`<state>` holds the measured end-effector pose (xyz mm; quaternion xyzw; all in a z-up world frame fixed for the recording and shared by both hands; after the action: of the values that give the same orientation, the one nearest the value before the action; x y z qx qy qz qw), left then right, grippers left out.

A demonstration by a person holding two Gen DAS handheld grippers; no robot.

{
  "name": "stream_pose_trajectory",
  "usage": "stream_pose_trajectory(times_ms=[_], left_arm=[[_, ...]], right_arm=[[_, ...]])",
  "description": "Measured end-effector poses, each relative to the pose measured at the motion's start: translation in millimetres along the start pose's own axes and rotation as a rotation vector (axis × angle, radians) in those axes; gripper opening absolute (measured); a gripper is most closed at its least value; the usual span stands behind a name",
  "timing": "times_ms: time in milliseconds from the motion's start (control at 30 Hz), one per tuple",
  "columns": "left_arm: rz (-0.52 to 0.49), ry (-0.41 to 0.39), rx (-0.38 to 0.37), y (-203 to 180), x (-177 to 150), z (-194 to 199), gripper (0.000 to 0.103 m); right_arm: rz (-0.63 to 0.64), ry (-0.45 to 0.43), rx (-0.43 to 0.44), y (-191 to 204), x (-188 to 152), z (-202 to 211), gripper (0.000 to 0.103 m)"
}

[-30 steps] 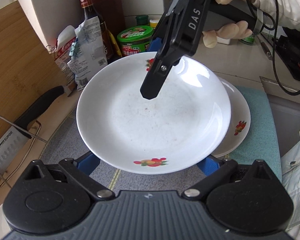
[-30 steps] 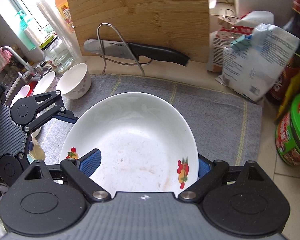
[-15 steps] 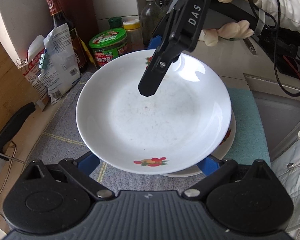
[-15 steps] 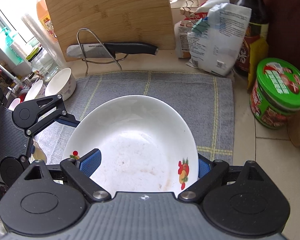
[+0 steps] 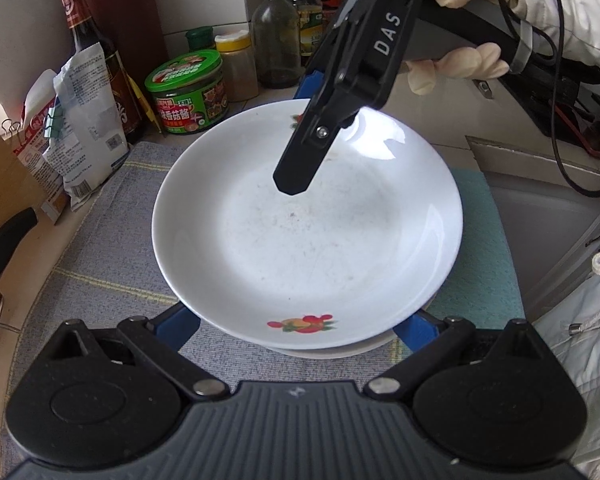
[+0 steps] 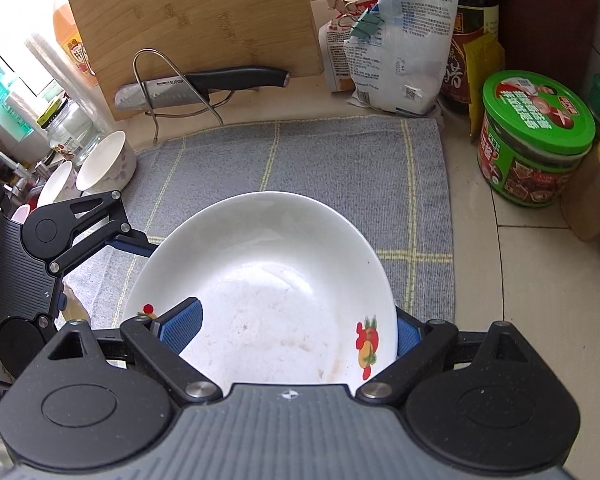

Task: Organize plates and bowls
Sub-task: 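Lower the flower plate onto the plate stack with the right gripper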

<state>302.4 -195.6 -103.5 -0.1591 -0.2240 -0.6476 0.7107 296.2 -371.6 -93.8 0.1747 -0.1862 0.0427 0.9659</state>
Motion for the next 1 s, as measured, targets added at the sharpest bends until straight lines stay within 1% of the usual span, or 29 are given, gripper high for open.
stream_pose_trajectory(times_ms=[700,1000], left_arm=[[-0.012,0.013,-0.029,-4.4,0.2,-5.4,0.101],[0.003,0.023,-0.040,-3.5,0.2,-5.2,0.101]], right_arm=[[-0.035,0.019,-0.017,-7.3,-12.4,-9.3,0.097],[-0.040,0.014,-0.009,-7.9,-12.3,-11.3,0.097]])
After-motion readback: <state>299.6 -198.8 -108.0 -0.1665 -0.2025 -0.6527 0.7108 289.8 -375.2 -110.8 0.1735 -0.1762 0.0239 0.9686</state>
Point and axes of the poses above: each gripper's, at about its wrist camera, not at the fingertips, and z roughly against the way its jaws point, y to its left, x to its top, the point moved 3 cm from there along -z, roughly the way its jaws point, and after that the axes turned 5 degrees about y, right-handed, at the moved point
